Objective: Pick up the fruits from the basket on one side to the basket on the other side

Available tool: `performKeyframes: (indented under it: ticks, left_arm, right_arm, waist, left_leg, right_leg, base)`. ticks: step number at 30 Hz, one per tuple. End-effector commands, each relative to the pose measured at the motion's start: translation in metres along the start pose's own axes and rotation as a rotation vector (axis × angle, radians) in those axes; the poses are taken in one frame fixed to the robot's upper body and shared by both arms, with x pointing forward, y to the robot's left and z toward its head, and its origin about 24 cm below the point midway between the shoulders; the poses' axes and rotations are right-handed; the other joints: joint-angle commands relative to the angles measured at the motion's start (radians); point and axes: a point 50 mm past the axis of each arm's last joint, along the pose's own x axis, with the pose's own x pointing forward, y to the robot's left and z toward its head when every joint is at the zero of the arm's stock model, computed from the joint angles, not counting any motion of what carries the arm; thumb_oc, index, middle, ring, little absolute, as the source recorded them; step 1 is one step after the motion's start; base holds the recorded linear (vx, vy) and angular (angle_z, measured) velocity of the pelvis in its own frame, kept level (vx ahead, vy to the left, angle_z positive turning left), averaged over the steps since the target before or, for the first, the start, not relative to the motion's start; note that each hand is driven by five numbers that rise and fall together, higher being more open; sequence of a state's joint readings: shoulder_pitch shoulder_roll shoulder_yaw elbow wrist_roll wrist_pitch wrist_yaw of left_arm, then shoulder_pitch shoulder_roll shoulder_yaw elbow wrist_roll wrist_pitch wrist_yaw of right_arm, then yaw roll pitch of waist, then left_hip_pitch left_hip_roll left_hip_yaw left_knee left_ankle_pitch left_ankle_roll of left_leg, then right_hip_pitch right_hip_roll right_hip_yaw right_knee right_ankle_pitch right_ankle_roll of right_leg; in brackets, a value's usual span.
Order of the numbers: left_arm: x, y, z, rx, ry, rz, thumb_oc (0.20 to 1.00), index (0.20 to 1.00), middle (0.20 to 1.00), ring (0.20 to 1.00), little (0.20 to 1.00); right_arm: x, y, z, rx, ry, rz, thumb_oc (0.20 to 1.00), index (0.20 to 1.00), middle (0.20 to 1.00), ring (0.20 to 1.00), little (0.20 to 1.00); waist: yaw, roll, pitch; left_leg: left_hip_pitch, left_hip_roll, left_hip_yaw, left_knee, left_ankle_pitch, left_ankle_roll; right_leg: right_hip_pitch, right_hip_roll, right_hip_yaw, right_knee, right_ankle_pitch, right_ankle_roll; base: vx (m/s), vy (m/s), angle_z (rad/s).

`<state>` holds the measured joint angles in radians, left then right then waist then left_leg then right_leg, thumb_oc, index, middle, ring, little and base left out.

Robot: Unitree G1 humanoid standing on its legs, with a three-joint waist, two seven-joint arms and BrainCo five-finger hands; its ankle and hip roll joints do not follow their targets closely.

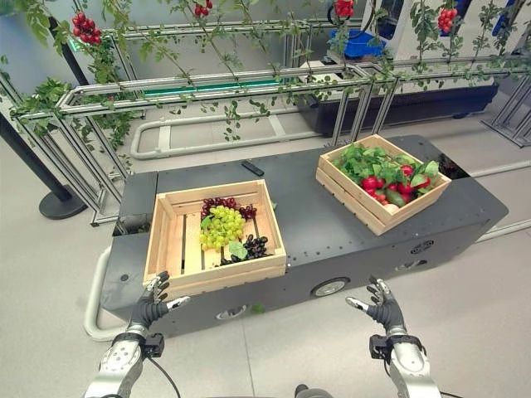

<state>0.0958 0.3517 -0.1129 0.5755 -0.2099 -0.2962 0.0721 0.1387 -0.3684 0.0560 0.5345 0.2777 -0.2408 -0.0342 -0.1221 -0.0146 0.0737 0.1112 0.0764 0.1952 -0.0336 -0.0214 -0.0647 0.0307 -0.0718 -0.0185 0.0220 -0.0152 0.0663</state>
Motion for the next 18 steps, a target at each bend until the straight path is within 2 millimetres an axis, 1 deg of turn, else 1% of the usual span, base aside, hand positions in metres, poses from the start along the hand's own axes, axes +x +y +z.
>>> performKeyframes:
  ticks: [1,3,4,6,13,16,17,18]
  left_arm:
    - [0.010,-0.002,0.018,0.037,-0.090,-0.009,1.000,1.000,1.000,1.000,1.000]
    - [0.010,-0.002,0.016,0.040,-0.081,-0.007,1.000,1.000,1.000,1.000,1.000]
    - [0.009,-0.003,0.012,0.050,-0.061,-0.008,1.000,1.000,1.000,1.000,1.000]
    - [0.009,-0.005,0.009,0.062,-0.051,-0.019,1.000,1.000,1.000,1.000,1.000]
    - [0.006,-0.006,0.001,0.074,-0.013,-0.021,1.000,1.000,1.000,1.000,1.000]
    - [0.004,-0.008,-0.009,0.094,0.033,-0.027,1.000,1.000,1.000,1.000,1.000]
    - [0.004,-0.008,-0.009,0.094,0.033,-0.027,1.000,1.000,1.000,1.000,1.000]
    - [0.003,-0.008,-0.014,0.103,0.054,-0.026,1.000,1.000,1.000,1.000,1.000]
  right_arm:
    - [0.013,0.004,0.017,0.007,-0.080,-0.020,1.000,1.000,1.000,1.000,1.000]
    - [0.013,0.005,0.015,0.009,-0.073,-0.020,1.000,1.000,1.000,1.000,1.000]
    - [0.013,0.004,0.010,0.013,-0.049,-0.031,1.000,1.000,1.000,1.000,1.000]
    - [0.012,0.004,0.008,0.008,-0.037,-0.034,1.000,1.000,1.000,1.000,1.000]
    - [0.012,0.005,0.005,-0.001,-0.025,-0.034,1.000,1.000,1.000,1.000,1.000]
    - [0.013,0.007,0.004,-0.009,-0.019,-0.030,1.000,1.000,1.000,1.000,1.000]
    - [0.013,0.007,0.004,-0.009,-0.020,-0.030,1.000,1.000,1.000,1.000,1.000]
    - [0.013,0.007,0.003,-0.019,-0.018,-0.030,1.000,1.000,1.000,1.000,1.000]
  waist:
    - [-0.008,-0.030,0.005]
    - [-0.008,-0.030,0.005]
    - [-0.008,-0.031,0.004]
    - [-0.008,-0.032,0.004]
    - [-0.007,-0.032,0.000]
    - [-0.007,-0.034,0.001]
    - [-0.007,-0.034,0.002]
    - [-0.006,-0.035,0.002]
  left_leg:
    - [-0.069,0.009,-0.008,0.094,-0.041,0.015]
    - [-0.068,0.009,-0.008,0.094,-0.041,0.015]
    - [-0.066,0.008,-0.008,0.094,-0.041,0.015]
    - [-0.064,0.007,-0.008,0.093,-0.041,0.015]
    - [-0.057,0.006,-0.005,0.091,-0.043,0.016]
    - [-0.053,0.007,-0.003,0.086,-0.042,0.016]
    - [-0.053,0.007,-0.003,0.086,-0.042,0.016]
    - [-0.052,0.009,-0.001,0.086,-0.043,0.016]
  right_leg:
    - [-0.050,-0.067,-0.024,0.085,-0.039,0.078]
    - [-0.048,-0.068,-0.024,0.086,-0.040,0.077]
    - [-0.045,-0.068,-0.026,0.085,-0.040,0.077]
    - [-0.041,-0.069,-0.026,0.082,-0.040,0.078]
    - [-0.036,-0.068,-0.023,0.079,-0.039,0.078]
    - [-0.035,-0.069,-0.022,0.074,-0.036,0.078]
    - [-0.034,-0.069,-0.022,0.073,-0.036,0.078]
    - [-0.034,-0.069,-0.020,0.073,-0.035,0.078]
  base:
    - [0.00,0.002,0.04]
    - [0.00,0.000,0.00]
    - [0.00,0.000,0.00]
    - [0.00,0.000,0.00]
    - [0.00,0.000,0.00]
    - [0.00,0.000,0.00]
    - [0.00,0.000,0.00]
    - [0.00,0.000,0.00]
